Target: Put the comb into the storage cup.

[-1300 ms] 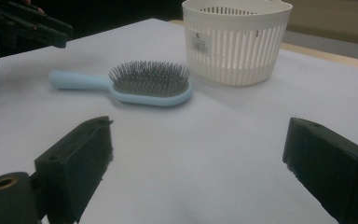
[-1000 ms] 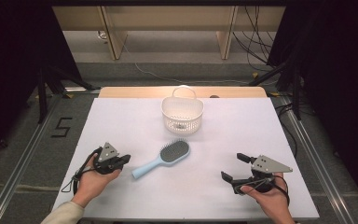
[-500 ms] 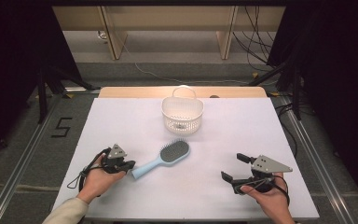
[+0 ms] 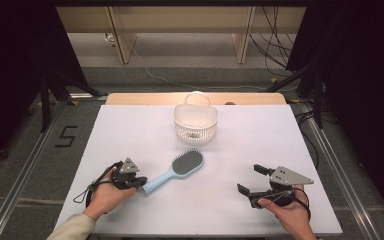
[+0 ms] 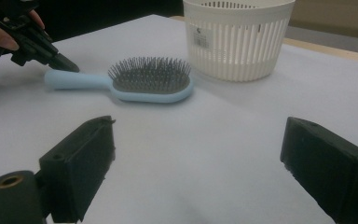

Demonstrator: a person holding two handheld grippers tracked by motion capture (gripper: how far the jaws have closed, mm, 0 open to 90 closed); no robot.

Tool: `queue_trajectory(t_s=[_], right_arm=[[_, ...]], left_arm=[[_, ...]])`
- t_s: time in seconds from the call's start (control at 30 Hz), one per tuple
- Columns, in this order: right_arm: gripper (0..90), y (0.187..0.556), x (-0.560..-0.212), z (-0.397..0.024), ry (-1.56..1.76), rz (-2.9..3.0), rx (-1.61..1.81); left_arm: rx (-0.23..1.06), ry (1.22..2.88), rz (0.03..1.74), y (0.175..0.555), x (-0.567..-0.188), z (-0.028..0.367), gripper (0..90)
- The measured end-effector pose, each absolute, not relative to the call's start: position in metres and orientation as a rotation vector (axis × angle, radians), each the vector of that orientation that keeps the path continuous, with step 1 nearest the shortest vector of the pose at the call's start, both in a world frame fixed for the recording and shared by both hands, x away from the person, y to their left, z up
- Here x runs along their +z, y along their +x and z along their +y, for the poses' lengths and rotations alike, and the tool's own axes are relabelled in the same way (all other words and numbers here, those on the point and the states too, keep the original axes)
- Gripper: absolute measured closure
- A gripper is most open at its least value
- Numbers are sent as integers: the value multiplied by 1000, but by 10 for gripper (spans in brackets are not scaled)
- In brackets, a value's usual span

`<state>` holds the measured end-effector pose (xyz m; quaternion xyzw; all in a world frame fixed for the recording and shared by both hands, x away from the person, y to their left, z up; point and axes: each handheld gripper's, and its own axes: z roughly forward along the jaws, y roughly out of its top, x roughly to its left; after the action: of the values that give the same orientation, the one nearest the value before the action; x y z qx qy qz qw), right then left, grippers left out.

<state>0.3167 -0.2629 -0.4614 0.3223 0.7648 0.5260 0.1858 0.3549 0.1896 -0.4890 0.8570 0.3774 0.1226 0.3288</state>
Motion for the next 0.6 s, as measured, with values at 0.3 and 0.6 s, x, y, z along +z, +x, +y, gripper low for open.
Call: queue_trajectory(t_s=[0.3, 0.6], right_arm=[[108, 317, -462, -263, 909, 2157, 1481], [109, 317, -462, -263, 911, 2156, 1482]], left_arm=[[293, 2269, 952, 351, -488, 184, 897], [282, 2289, 926, 348, -487, 181, 897]])
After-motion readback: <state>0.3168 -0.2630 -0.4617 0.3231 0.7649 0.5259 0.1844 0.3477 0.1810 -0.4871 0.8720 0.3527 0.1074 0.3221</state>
